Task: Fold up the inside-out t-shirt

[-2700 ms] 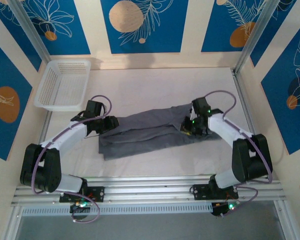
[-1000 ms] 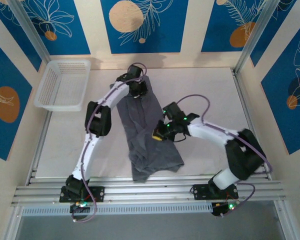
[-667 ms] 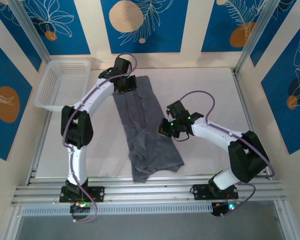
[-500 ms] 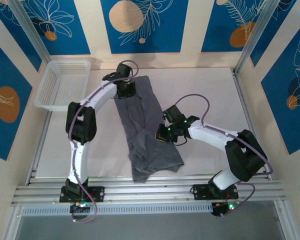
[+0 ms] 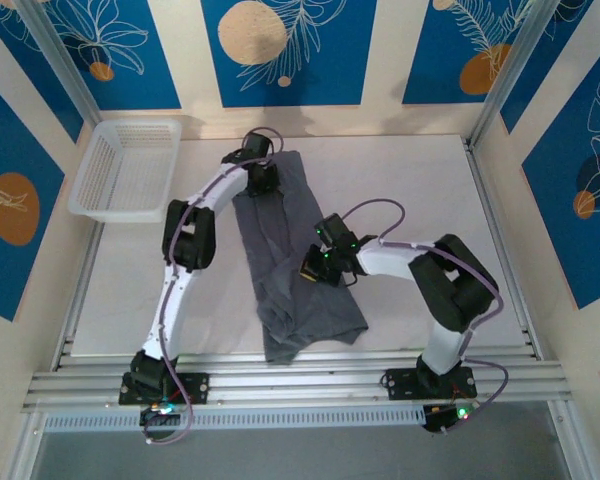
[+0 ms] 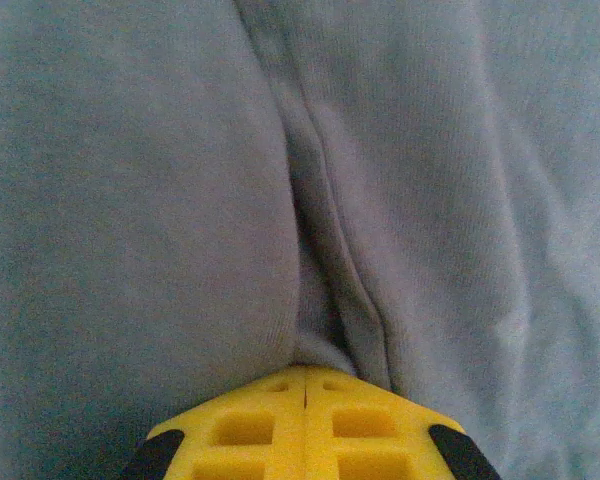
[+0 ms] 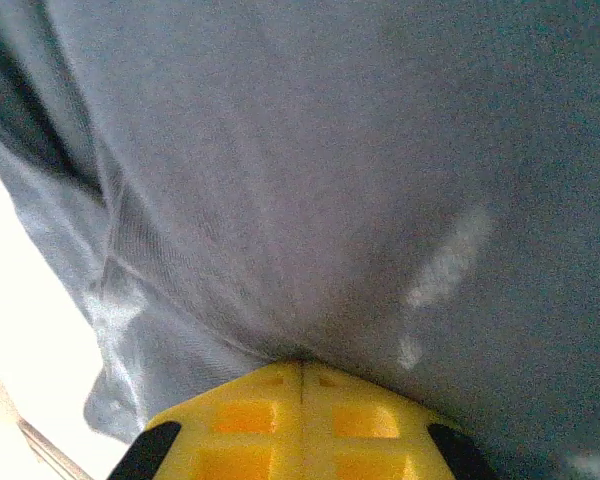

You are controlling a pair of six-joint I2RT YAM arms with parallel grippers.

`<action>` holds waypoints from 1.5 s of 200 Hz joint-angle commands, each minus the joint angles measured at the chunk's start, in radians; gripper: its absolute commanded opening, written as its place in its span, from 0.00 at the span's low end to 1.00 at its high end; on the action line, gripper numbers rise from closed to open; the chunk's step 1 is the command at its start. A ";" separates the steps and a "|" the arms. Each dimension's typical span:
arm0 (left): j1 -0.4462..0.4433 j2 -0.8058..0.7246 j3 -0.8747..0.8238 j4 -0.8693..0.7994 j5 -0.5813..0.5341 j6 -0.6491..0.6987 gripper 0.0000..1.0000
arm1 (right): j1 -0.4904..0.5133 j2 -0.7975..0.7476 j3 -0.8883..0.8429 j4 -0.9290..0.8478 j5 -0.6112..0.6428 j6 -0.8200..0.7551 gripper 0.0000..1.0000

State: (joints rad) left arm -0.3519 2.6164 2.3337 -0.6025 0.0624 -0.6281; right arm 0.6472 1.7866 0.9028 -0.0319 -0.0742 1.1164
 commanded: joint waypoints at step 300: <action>-0.058 -1.460 -1.771 0.187 0.326 -0.297 0.66 | -0.126 -0.382 -0.313 -0.123 -0.324 -0.261 0.00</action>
State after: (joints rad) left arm -0.3752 1.1721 0.6258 -0.4076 0.3603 -0.8452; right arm 0.5114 1.4544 0.6025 -0.1986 -0.3706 0.8318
